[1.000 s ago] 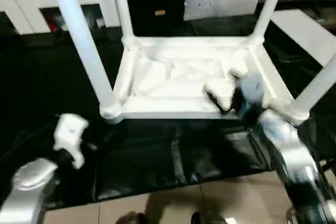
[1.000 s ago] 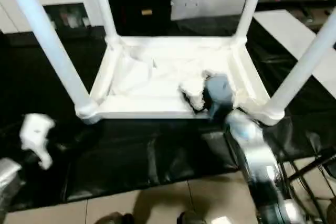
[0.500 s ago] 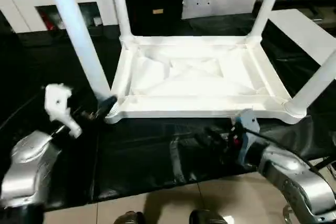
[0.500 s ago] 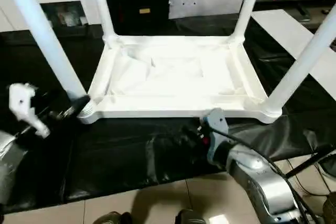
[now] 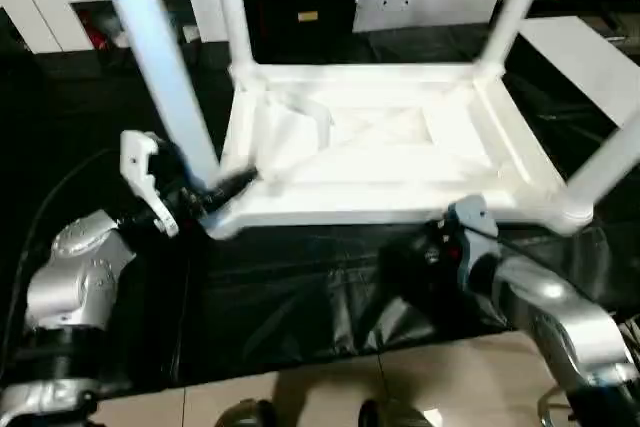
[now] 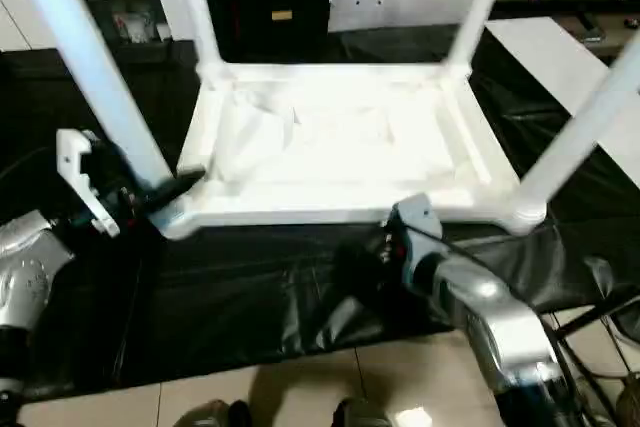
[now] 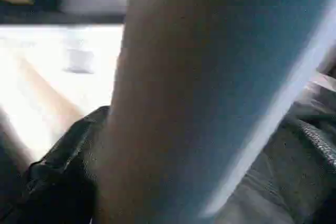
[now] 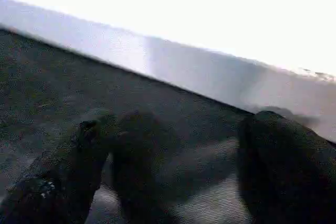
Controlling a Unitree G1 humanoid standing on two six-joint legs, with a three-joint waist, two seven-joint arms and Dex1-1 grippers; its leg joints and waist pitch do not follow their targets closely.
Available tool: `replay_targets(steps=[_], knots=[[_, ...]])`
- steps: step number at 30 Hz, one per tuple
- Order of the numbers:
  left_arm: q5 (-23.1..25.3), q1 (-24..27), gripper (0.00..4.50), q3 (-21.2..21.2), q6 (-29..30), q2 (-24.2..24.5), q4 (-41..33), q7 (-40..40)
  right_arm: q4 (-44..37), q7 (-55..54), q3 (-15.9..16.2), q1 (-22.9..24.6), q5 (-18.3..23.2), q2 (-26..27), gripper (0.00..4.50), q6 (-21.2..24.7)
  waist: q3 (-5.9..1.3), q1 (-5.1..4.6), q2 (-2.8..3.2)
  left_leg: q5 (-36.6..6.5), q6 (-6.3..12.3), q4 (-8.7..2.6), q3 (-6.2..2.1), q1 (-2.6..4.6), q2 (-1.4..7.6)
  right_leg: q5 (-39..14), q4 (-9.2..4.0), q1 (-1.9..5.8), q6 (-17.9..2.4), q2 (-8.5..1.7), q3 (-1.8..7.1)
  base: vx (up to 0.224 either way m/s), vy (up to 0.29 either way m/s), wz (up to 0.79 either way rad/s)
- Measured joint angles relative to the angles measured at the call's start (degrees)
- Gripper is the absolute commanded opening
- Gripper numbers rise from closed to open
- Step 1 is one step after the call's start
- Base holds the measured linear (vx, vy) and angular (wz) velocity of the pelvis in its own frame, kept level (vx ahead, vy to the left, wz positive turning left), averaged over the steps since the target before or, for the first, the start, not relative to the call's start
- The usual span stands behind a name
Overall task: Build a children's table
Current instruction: Rotate table base
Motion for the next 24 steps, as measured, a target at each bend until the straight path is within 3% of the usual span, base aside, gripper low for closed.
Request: replay_targets(steps=[5,11,18,24], knots=[[-4.7,2.4,4.48,-4.8,7.0,1.5,-7.4,-7.0,1.1,0.4,0.7,-1.7,-1.0,0.9,4.5,-0.5,0.09,-0.14,-0.13,0.0,0.0,-0.01,0.02,0.01,0.05,0.0,0.05,-0.02,0.0,0.01,-0.03,0.0,0.0,0.0],[-7.9,5.4,4.48,-9.2,11.7,2.9,-18.4,-9.5,3.6,0.9,1.7,-3.1,-3.3,1.7,4.5,-2.4,0.13,-0.94,-0.23,0.0,-0.01,-0.01,0.08,0.11,0.12,0.0,0.13,-0.02,0.0,0.05,-0.02,0.0,0.0,0.0],[-7.8,6.5,4.48,-12.7,12.4,0.1,-22.7,-8.3,6.2,3.0,3.6,-5.4,-4.9,3.2,4.5,-3.6,0.19,-1.81,-0.41,0.0,-0.02,0.01,0.12,0.25,0.16,0.1,0.17,0.02,-0.1,0.09,0.02,0.0,0.0,0.0],[-4.0,6.3,4.48,-14.1,10.2,-2.8,-21.9,-4.9,11.3,4.4,5.9,-7.8,-7.2,7.3,4.5,-7.3,0.16,-2.2,-0.62,0.0,-0.02,0.09,0.13,0.32,0.18,0.0,0.16,0.09,0.0,0.11,0.03,0.0,0.0,0.0]])
